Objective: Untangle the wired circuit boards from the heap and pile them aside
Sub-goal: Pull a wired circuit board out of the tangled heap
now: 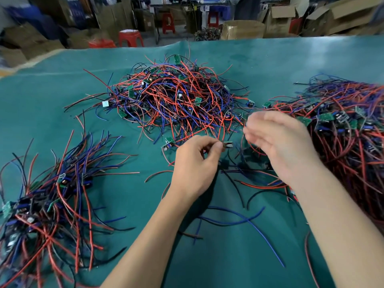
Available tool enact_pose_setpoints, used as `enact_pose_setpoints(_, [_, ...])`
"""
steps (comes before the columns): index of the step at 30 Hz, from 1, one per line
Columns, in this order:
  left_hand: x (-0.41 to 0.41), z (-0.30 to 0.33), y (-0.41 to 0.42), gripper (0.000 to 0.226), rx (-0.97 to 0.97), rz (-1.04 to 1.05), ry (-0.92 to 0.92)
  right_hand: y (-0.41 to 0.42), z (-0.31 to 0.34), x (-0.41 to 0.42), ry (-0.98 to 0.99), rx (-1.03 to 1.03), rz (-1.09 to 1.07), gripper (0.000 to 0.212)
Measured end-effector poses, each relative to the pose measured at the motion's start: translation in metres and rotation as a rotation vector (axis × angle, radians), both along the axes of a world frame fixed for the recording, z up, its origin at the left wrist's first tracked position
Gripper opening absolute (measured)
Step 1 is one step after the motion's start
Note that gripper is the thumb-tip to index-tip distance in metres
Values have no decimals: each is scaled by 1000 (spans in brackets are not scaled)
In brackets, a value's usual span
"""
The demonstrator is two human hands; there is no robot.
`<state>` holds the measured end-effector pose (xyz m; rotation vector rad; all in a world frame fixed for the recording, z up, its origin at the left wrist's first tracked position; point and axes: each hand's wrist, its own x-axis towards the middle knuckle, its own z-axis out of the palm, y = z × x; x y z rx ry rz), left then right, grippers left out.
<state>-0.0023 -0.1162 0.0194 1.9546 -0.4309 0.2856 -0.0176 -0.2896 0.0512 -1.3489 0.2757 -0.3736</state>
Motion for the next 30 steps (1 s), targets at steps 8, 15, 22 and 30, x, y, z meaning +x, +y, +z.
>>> enact_pose_setpoints(8, [2,0,2,12,76,84,-222,22,-14,-1,143,-404,184,22])
enact_pose_setpoints(15, [-2,-2,0,16,186,74,-303,18,-4,-4,38,7,174,15])
enact_pose_setpoints(22, [1,9,3,21,-447,-23,235,-2,13,-3,-162,692,204,18])
enact_pose_setpoints(30, [-1,17,11,27,-673,-659,898,13,4,-4,-60,656,245,25])
